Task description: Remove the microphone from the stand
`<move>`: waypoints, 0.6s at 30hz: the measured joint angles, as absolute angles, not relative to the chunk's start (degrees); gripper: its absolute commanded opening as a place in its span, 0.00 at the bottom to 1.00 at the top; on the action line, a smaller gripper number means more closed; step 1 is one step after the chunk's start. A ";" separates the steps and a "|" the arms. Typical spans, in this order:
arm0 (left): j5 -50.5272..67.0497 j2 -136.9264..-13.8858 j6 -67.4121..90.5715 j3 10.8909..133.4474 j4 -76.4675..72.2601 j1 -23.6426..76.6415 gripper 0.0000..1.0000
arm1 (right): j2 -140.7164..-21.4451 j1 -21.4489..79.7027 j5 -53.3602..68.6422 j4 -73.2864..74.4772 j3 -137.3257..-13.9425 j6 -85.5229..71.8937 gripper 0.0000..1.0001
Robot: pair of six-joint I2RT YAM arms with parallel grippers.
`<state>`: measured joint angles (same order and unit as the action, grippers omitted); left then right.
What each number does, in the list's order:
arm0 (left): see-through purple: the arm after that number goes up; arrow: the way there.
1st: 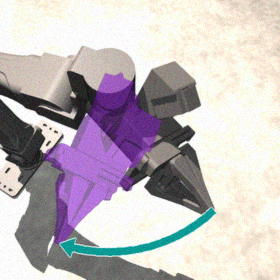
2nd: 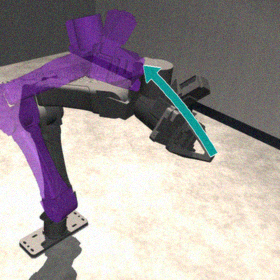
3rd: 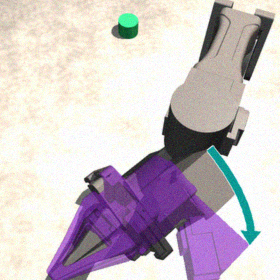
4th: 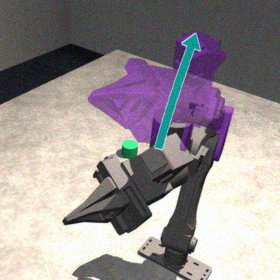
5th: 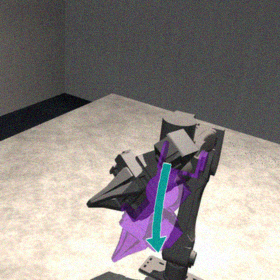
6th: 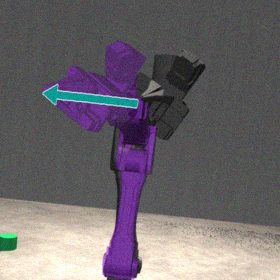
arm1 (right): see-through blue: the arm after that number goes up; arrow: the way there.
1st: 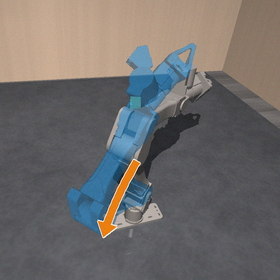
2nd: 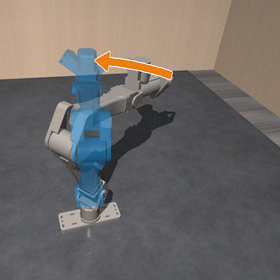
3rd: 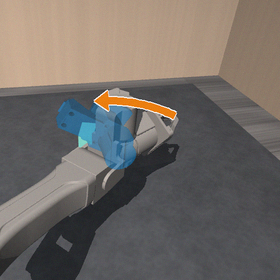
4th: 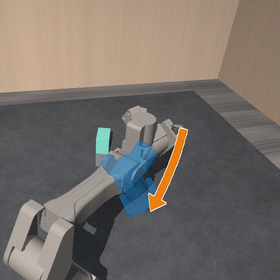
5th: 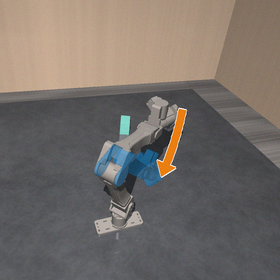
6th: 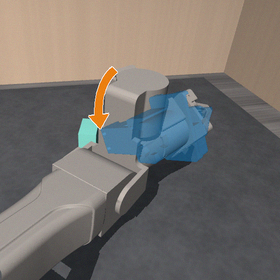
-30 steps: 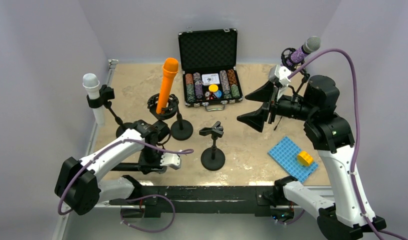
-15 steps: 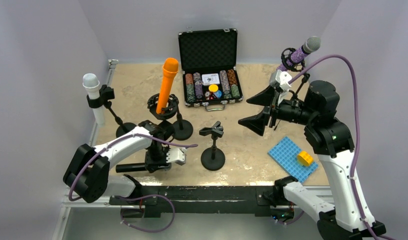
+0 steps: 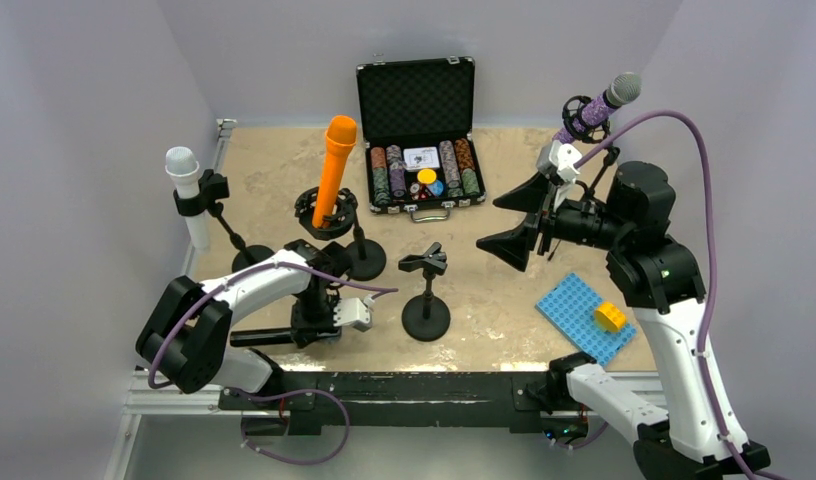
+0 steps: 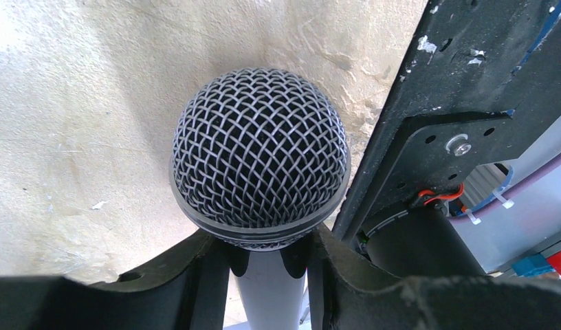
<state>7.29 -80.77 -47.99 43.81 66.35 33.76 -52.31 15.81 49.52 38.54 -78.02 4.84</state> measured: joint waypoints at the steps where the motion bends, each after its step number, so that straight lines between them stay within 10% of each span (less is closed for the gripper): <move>1: 7.46 -80.77 -48.05 43.81 66.46 33.76 0.37 | -52.31 15.73 49.50 38.54 -77.91 4.95 0.89; 18: 10.33 -83.53 -51.31 43.81 68.73 33.76 0.58 | -52.53 15.73 50.94 41.30 -78.02 10.13 0.86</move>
